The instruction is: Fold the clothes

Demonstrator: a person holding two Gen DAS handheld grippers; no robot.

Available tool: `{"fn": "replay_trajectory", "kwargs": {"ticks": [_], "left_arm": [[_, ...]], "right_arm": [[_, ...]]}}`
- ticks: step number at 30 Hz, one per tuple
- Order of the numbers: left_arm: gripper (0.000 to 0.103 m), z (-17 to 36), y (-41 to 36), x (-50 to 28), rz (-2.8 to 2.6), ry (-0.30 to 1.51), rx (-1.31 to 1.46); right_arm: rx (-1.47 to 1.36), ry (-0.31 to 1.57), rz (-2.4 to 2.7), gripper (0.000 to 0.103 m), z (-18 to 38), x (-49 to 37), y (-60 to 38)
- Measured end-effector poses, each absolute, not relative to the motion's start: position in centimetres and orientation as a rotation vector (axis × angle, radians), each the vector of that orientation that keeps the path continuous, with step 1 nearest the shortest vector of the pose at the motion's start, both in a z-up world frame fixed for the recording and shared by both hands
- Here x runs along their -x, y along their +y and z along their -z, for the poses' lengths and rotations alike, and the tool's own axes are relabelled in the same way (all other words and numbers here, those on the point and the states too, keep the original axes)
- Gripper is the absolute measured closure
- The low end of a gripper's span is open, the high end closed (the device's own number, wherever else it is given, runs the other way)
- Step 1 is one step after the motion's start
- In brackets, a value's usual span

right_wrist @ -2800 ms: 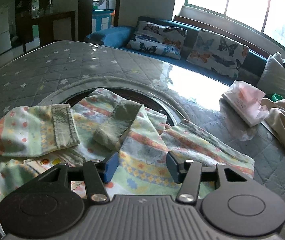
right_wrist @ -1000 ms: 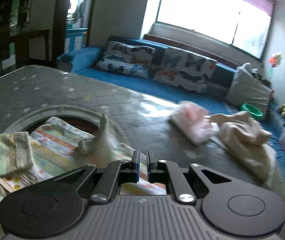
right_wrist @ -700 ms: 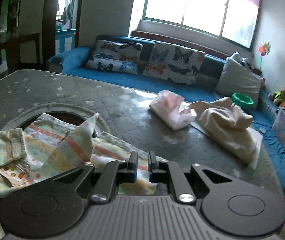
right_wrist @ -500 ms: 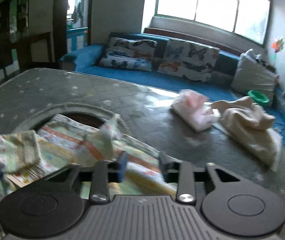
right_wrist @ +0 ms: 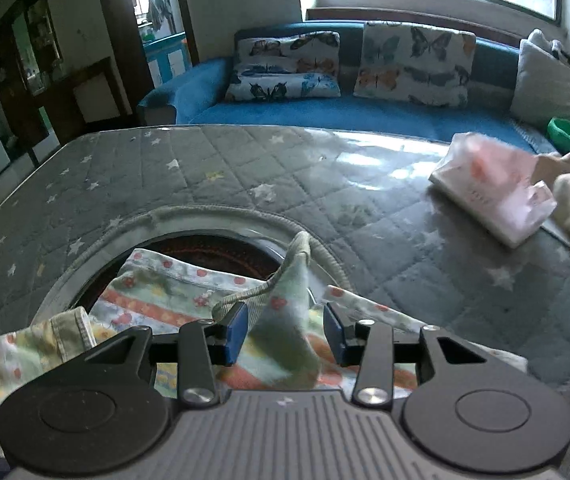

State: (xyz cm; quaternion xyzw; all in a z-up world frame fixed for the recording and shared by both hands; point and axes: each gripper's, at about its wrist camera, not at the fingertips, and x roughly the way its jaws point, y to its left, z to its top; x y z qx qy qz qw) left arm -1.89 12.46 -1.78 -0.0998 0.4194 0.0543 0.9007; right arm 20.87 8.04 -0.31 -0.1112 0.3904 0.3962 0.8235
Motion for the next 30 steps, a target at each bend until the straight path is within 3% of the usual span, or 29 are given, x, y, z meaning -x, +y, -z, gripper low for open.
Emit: {"fn": "replay_trajectory", "kwargs": {"ticks": [6, 8, 11, 20, 30], "left_arm": [[0.004, 1.8, 12.5, 1.9, -0.107, 0.866, 0.209], [0.004, 1.8, 12.5, 1.9, -0.106, 0.866, 0.21], [0.004, 1.7, 12.6, 2.0, -0.109, 0.866, 0.212], [0.004, 1.1, 12.2, 2.0, -0.114, 0.851, 0.197], [0.006, -1.0, 9.6, 0.9, -0.04, 0.791, 0.152]], "right_arm": [[0.259, 0.857, -0.839, 0.064, 1.5, -21.3, 9.3], [0.279, 0.867, -0.837, 0.087, 2.0, -21.3, 9.5], [0.312, 0.843, -0.814, 0.096, 1.9, -20.8, 9.2], [0.361, 0.646, -0.737, 0.098, -2.5, -17.9, 3.8], [0.316, 0.495, -0.543, 0.098, -7.1, -14.4, -8.8]]}}
